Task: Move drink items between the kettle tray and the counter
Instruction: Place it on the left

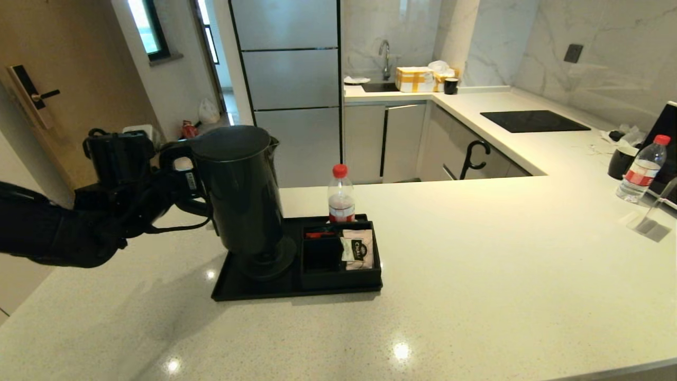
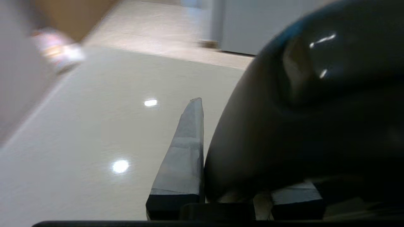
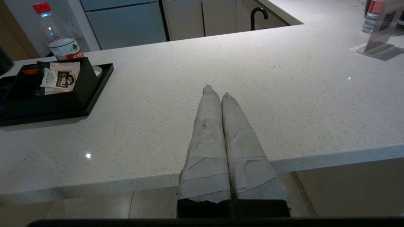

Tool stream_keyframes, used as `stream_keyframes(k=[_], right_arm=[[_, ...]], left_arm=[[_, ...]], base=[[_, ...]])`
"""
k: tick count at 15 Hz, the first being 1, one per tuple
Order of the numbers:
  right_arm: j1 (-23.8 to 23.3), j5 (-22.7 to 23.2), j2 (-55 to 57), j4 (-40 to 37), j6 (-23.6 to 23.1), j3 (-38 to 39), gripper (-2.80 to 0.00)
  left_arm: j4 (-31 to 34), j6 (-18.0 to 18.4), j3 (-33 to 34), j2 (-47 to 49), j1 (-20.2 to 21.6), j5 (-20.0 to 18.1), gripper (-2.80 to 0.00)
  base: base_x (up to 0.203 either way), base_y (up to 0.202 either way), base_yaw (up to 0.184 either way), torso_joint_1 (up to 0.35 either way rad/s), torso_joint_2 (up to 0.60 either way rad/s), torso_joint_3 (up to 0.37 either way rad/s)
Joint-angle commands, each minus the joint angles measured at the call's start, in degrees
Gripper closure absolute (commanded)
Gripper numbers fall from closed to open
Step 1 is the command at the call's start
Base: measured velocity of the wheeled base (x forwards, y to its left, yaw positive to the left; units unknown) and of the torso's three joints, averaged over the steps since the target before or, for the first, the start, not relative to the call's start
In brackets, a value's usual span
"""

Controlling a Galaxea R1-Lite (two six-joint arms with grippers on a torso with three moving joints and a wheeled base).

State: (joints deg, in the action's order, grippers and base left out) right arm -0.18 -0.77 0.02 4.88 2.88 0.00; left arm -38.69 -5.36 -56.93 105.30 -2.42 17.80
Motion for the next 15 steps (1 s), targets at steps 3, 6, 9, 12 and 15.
stream_keyframes(k=[3, 6, 9, 12, 15], right_arm=[[0.01, -0.02, -0.02, 0.05, 0.02, 1.76, 0.00], [0.01, -0.02, -0.02, 0.05, 0.02, 1.76, 0.00], [0.01, -0.02, -0.02, 0.05, 0.02, 1.76, 0.00], [0.01, 0.06, -0.02, 0.05, 0.02, 1.84, 0.00], [0.01, -0.02, -0.02, 0.05, 0.02, 1.76, 0.00]], left_arm=[[-0.28, -0.30, 2.16, -1.06, 5.42, 2.15, 0.00], [-0.59, -0.52, 5.87, -0.42, 13.07, 2.71, 0.00], [-0.92, -2.11, 7.79, 1.44, 14.93, 3.05, 0.00], [-0.89, -3.07, 8.06, 2.09, 16.45, 3.06, 0.00], [-1.03, -3.52, 9.11, 3.25, 17.89, 3.03, 0.00]], base=[[0.000, 0.000, 0.000, 0.000, 0.00, 0.000], [0.000, 0.000, 0.000, 0.000, 0.00, 0.000], [0.000, 0.000, 0.000, 0.000, 0.00, 0.000], [0.000, 0.000, 0.000, 0.000, 0.00, 0.000], [0.000, 0.000, 0.000, 0.000, 0.00, 0.000]])
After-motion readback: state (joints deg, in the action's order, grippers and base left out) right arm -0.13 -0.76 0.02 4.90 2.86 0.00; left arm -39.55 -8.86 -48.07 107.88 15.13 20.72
